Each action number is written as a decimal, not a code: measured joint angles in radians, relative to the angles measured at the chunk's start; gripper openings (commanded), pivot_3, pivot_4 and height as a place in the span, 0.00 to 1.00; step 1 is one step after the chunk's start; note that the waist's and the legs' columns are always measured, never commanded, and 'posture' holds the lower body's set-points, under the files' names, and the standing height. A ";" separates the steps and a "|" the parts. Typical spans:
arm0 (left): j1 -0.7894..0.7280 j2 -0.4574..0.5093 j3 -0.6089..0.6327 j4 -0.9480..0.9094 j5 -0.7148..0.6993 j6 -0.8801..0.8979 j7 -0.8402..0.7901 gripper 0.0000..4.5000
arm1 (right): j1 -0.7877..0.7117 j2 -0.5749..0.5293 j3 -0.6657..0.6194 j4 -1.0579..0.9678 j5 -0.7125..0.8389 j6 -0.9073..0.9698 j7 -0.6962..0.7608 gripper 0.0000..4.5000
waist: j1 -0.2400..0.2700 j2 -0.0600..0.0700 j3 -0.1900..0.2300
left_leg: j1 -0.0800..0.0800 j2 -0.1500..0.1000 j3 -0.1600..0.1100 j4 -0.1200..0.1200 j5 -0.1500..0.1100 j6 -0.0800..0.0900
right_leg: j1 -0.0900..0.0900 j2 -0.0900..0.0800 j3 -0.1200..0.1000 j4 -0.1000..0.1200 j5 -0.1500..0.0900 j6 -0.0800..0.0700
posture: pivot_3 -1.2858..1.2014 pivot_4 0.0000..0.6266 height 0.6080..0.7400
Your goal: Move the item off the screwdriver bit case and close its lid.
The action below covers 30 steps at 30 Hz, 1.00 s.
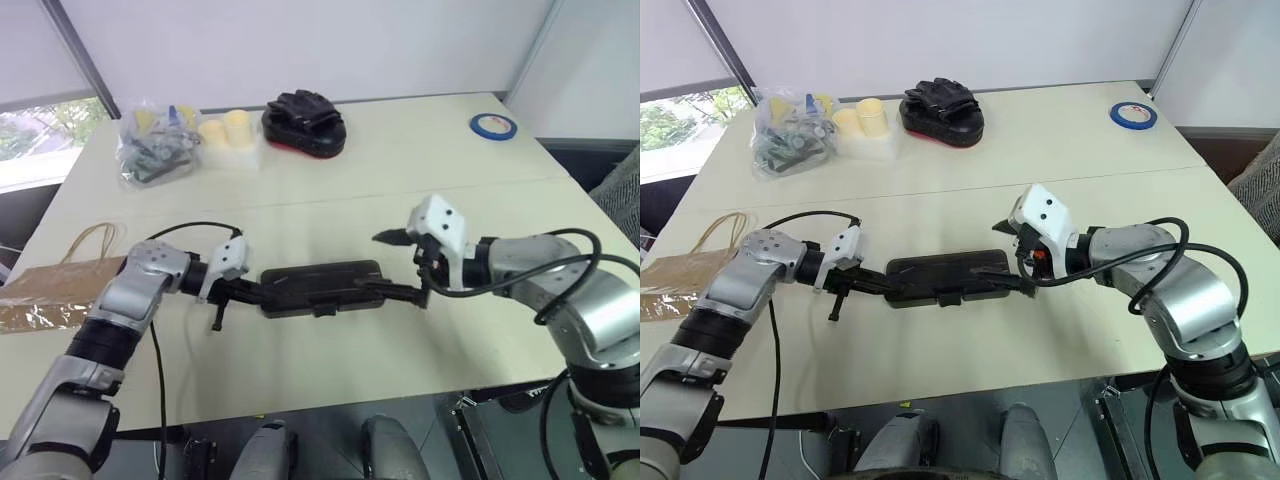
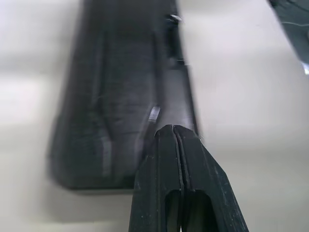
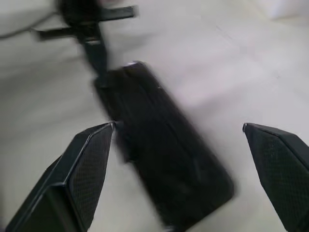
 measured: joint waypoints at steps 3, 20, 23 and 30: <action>-0.015 -0.034 0.015 0.006 -0.025 0.078 0.003 0.00 | 0.023 -0.014 -0.014 -0.021 0.090 0.047 0.029 0.99 | 0.003 0.000 0.000 | -0.001 0.000 0.000 0.001 0.000 0.000 | 0.000 0.000 -0.001 0.000 0.000 0.000 | 0.52 0.24 1.00; -0.292 -0.218 0.033 0.297 0.009 0.132 0.065 0.00 | 0.100 0.118 0.227 0.071 -0.006 -0.030 -0.119 0.01 | -0.007 -0.003 0.002 | -0.005 -0.001 -0.001 0.001 0.002 -0.003 | -0.006 0.000 -0.002 0.000 0.000 0.000 | 0.52 0.24 1.00; -0.323 -0.249 0.030 0.388 0.049 0.069 0.096 0.00 | 0.110 0.148 0.246 0.074 -0.016 -0.040 -0.139 0.01 | -0.004 -0.003 0.002 | -0.006 -0.001 -0.001 0.002 0.002 -0.003 | -0.006 0.000 -0.002 -0.001 0.000 0.000 | 0.52 0.24 1.00; -0.385 -0.337 0.028 0.579 0.138 -0.071 0.179 0.00 | 0.121 0.200 0.277 0.091 -0.050 -0.051 -0.192 0.01 | -0.004 -0.004 0.002 | -0.006 -0.001 -0.001 0.002 0.002 -0.003 | -0.006 0.000 -0.002 -0.001 0.000 0.000 | 0.52 0.24 1.00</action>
